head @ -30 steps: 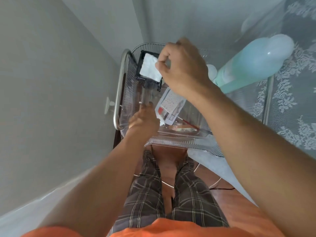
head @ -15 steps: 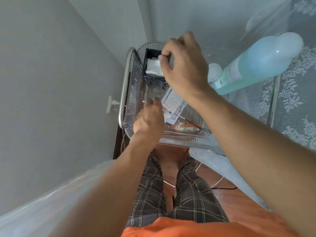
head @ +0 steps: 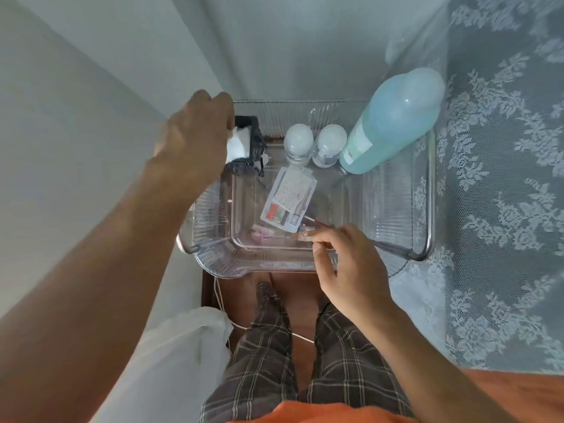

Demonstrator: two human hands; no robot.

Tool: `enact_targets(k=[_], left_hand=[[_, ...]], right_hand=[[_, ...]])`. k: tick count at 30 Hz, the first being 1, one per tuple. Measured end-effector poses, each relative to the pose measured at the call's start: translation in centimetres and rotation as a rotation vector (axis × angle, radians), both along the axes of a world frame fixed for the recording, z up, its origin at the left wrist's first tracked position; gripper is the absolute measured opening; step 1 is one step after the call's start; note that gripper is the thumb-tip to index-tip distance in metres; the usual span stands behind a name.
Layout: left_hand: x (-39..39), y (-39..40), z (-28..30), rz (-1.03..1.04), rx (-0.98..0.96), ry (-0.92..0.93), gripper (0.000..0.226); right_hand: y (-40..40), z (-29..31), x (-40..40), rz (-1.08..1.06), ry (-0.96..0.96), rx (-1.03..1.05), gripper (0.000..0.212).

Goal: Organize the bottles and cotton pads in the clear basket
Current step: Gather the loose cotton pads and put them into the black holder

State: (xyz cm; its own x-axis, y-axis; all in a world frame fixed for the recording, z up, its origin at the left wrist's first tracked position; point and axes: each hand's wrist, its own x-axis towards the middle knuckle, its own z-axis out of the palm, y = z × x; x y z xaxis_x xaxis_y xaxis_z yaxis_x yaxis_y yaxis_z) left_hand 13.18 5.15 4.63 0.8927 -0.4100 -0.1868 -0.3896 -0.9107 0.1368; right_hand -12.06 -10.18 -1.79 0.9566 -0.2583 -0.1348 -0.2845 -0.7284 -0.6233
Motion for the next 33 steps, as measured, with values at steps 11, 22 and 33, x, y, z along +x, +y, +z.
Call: enact_targets(k=[11, 22, 33], left_hand=[[0.2, -1.7, -1.6, -0.083, -0.053, -0.056, 0.01], [-6.6, -1.4, -4.5, 0.208, -0.061, 0.175, 0.054], [-12.3, -1.7, -6.7, 0.151, -0.339, -0.164, 0.022]], right_hand=[[-1.1, 0.4, -0.6, -0.036, 0.012, 0.008, 0.012], [-3.5, -2.8, 3.8, 0.107, 0.358, -0.09, 0.033], [-2.0, -6.9, 5.5, 0.209, 0.406, -0.234, 0.075]])
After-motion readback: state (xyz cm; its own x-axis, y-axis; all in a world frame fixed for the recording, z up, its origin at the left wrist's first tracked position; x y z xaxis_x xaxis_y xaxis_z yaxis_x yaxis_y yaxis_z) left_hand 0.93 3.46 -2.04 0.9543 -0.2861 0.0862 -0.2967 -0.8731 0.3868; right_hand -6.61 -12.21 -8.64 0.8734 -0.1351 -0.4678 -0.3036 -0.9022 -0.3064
